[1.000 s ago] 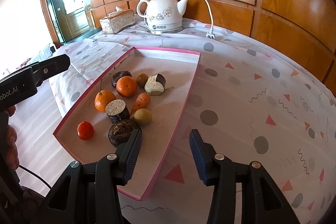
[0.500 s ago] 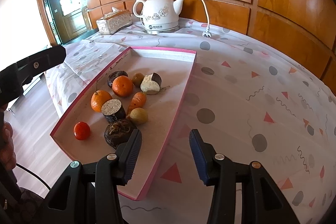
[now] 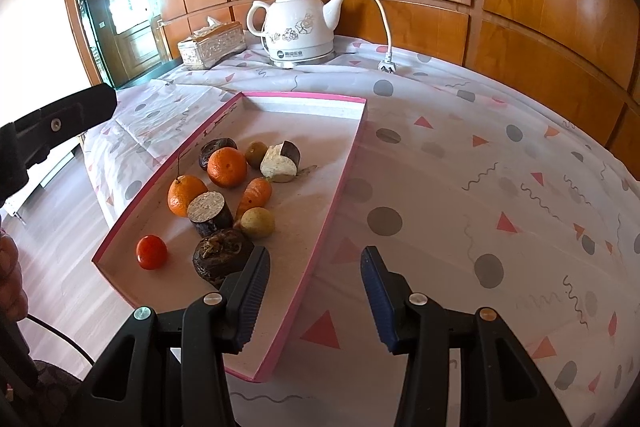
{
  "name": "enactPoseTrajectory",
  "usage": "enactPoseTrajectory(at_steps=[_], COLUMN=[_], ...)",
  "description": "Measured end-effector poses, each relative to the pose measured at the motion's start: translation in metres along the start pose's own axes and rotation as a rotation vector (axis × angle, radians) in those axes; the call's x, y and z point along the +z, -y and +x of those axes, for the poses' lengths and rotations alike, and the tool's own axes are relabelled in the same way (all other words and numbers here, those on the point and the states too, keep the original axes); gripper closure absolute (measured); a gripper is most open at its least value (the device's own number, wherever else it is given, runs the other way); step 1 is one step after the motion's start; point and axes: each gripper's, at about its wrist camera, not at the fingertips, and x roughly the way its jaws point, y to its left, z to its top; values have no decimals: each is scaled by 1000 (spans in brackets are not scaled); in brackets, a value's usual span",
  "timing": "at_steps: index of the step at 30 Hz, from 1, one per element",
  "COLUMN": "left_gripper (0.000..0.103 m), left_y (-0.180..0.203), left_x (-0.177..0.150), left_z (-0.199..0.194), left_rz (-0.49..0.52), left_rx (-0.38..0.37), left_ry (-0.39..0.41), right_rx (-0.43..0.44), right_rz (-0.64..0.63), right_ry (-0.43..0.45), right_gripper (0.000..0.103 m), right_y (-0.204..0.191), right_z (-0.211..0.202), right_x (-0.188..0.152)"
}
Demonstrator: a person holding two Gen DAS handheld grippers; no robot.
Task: Organize fruits
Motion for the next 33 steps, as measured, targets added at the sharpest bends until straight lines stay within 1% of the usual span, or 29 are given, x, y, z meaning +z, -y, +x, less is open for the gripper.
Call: enactPoseTrajectory(at_steps=[18,29,33], left_gripper=[0,0,0], left_y=[2,3,0], left_x=[1,-1,-2], left_z=[-1,3,6], left_rz=[5,-2,-15], left_rx=[-12,-15,-18], left_ry=[0,-20,-32], right_rx=[-5,-1,-7], right_rz=[-14,-15,0], right_ry=[14,9,22], right_gripper=[55,55,55], right_y=[-3,-2,5], right_z=[-2,1,-1], right_x=[1,0,1])
